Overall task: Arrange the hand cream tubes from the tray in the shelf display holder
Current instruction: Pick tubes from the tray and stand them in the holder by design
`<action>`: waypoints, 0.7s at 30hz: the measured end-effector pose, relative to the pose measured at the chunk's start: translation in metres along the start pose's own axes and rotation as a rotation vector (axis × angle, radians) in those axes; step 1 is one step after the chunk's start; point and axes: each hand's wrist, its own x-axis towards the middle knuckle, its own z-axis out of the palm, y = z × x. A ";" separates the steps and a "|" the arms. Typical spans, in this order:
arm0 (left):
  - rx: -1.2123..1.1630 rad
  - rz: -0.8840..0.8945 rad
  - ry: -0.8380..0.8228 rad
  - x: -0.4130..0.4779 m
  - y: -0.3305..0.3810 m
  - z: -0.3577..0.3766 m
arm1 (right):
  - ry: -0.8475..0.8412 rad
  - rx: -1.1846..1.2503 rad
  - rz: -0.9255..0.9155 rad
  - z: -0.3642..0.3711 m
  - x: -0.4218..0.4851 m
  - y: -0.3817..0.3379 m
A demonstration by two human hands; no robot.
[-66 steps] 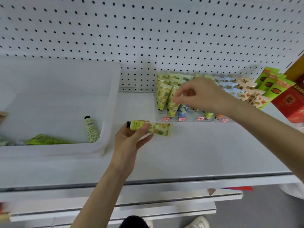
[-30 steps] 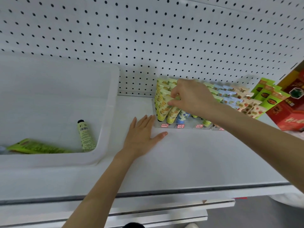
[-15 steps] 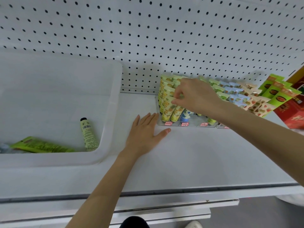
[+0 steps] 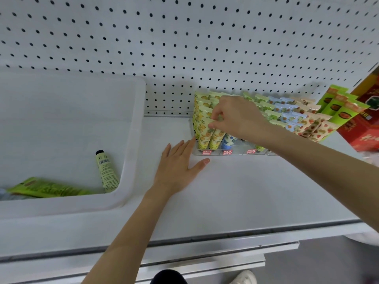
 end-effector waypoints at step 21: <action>-0.018 -0.002 0.015 0.001 0.000 0.000 | -0.030 -0.002 0.009 -0.002 0.003 -0.001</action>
